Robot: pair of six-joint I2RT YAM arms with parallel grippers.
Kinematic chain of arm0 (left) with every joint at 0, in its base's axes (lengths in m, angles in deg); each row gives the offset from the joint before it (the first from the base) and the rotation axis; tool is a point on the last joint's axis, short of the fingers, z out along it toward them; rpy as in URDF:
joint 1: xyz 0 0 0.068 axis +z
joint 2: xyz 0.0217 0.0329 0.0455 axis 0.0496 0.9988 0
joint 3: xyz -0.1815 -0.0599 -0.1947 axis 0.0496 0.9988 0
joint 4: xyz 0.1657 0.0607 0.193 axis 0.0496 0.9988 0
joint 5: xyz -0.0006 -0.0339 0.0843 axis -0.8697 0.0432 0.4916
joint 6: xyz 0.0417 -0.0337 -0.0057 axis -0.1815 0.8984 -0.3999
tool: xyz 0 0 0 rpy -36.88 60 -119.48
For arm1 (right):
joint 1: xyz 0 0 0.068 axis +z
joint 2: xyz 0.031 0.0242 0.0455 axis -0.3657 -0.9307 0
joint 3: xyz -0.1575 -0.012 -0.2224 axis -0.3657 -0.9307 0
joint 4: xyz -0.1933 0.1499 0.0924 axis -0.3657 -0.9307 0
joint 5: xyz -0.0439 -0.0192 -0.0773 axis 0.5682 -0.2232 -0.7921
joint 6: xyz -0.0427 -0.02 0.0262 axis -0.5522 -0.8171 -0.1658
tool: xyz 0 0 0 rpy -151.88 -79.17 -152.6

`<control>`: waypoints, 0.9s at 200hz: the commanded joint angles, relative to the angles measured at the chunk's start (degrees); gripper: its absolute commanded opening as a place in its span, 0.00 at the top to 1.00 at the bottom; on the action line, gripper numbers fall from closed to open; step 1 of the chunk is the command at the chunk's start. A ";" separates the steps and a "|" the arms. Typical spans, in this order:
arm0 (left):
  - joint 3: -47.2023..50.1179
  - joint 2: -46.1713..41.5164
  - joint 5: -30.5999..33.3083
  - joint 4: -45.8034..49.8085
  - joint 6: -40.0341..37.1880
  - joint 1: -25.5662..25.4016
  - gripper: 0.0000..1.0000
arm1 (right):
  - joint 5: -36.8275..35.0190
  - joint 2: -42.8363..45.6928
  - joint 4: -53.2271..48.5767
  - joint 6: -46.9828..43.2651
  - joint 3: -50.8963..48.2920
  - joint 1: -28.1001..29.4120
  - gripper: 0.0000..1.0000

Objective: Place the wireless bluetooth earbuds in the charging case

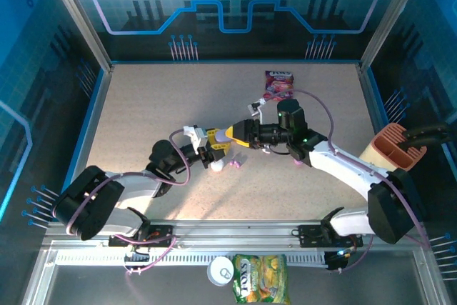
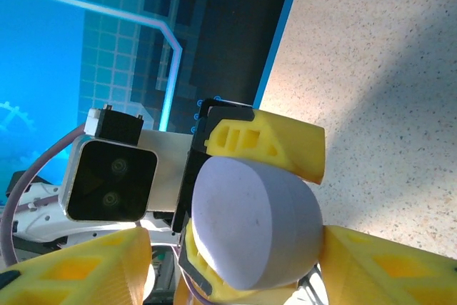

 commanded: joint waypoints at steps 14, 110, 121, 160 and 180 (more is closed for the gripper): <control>-1.27 -0.34 -1.05 -1.93 0.49 -0.37 0.72 | 3.06 -2.40 5.95 2.75 1.16 1.32 0.42; -0.16 -1.70 -0.96 -0.50 -0.93 -0.32 0.66 | 1.31 -2.63 6.28 2.97 -0.57 0.34 0.82; 0.07 -1.85 -0.92 -0.25 -1.21 -0.37 0.59 | 0.87 -2.48 5.73 2.29 -0.87 -0.05 0.83; 2.83 -4.88 0.22 4.10 -3.68 -0.24 0.22 | -3.81 -2.72 0.03 -4.22 -3.49 -3.78 0.83; 4.07 -9.19 1.46 10.58 -5.34 -0.23 0.13 | -9.21 -3.08 -5.44 -8.87 -4.98 -6.41 0.84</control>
